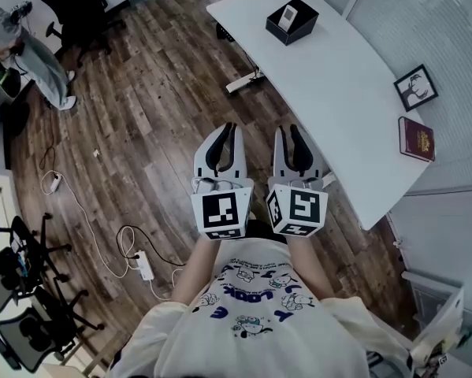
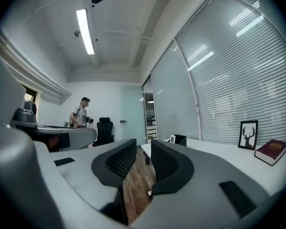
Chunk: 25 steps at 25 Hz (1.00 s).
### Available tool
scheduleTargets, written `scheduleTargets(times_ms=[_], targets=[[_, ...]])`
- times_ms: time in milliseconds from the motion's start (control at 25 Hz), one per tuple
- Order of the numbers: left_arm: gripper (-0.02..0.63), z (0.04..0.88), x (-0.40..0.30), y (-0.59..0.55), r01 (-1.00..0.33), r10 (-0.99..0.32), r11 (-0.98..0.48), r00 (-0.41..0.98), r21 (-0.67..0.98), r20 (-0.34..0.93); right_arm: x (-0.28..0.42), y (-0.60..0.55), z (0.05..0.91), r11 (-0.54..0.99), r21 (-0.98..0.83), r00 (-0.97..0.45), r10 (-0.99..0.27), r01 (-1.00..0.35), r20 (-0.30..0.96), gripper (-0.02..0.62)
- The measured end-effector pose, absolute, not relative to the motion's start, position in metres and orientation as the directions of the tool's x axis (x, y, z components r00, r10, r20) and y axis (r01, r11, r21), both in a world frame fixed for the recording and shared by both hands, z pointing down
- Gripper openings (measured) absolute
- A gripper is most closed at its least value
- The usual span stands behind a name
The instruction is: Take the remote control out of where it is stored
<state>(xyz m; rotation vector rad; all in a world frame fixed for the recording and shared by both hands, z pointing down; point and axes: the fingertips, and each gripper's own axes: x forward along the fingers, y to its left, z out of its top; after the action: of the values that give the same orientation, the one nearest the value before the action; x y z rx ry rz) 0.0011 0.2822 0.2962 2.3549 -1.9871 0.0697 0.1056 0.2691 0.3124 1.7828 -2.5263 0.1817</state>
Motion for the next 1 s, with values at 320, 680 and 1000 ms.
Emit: scheduleTargets(times_ms=[320,680,1000], targets=[[0.034,0.303,-0.006,0.245,-0.986,-0.983,-0.164,0.166,0.025,0.081,0.099,0.234,0.324,0.333,-0.078,-0.340,-0.932,-0.940,0.126,0.109],[0.034,0.308,-0.020,0.156,-0.977,-0.974,-0.210,0.212,0.030,0.075,0.083,0.149,0.331,0.304,-0.079,-0.313,-0.941,-0.949,0.133,0.109],[0.034,0.308,-0.043,0.059,-0.963,-0.960,-0.266,0.268,0.037,0.085,0.065,0.059,0.330,0.243,-0.073,-0.251,-0.957,-0.967,0.144,0.109]])
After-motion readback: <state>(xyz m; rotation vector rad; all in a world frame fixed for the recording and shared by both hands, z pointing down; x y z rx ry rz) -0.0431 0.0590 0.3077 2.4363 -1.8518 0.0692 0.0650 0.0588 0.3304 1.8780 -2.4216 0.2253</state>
